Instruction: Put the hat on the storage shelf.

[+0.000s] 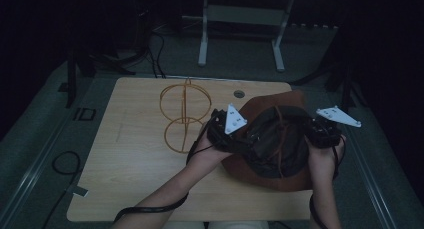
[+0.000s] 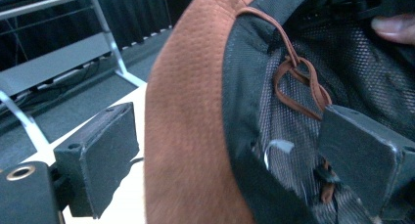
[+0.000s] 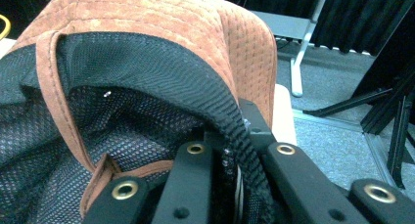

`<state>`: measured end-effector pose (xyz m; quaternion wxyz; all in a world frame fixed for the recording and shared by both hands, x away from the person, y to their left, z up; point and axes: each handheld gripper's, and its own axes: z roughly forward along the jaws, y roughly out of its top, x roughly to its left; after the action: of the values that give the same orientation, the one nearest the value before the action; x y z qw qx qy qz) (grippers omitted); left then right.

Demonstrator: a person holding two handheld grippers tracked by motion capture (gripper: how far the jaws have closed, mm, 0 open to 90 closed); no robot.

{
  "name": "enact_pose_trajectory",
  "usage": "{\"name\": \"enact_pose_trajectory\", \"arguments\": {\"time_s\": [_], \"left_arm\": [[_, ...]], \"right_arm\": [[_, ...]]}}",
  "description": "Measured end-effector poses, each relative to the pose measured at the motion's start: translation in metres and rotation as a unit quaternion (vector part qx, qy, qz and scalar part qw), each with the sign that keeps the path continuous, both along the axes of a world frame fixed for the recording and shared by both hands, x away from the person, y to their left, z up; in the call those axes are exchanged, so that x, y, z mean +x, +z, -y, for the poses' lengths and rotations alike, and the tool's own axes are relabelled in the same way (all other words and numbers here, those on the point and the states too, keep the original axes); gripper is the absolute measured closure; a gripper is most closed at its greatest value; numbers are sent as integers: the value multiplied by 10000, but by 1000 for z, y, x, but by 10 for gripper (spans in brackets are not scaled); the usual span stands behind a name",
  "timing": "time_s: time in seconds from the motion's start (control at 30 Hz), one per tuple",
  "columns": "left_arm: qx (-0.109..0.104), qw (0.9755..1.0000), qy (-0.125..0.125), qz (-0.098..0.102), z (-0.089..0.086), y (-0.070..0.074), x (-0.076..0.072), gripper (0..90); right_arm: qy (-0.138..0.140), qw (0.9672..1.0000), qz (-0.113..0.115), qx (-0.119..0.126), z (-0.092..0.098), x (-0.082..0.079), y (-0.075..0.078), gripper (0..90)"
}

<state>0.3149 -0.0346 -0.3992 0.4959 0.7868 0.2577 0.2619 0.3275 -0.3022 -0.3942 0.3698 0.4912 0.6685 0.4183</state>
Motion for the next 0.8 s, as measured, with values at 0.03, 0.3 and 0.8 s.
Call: {"name": "enact_pose_trajectory", "arguments": {"time_s": [0.03,0.3,0.8], "left_arm": [[14,10000,-20,-11,4,-1,2,95],[304,9991,261,-119,29,-17,25,177],[550,9931,1030,-126,45,-34,42,690]], "right_arm": [[10,10000,10,2,0,0,0,851],[85,10000,26,-4,-4,-5,2,851],[139,9999,57,-23,-11,-11,2,850]]}}
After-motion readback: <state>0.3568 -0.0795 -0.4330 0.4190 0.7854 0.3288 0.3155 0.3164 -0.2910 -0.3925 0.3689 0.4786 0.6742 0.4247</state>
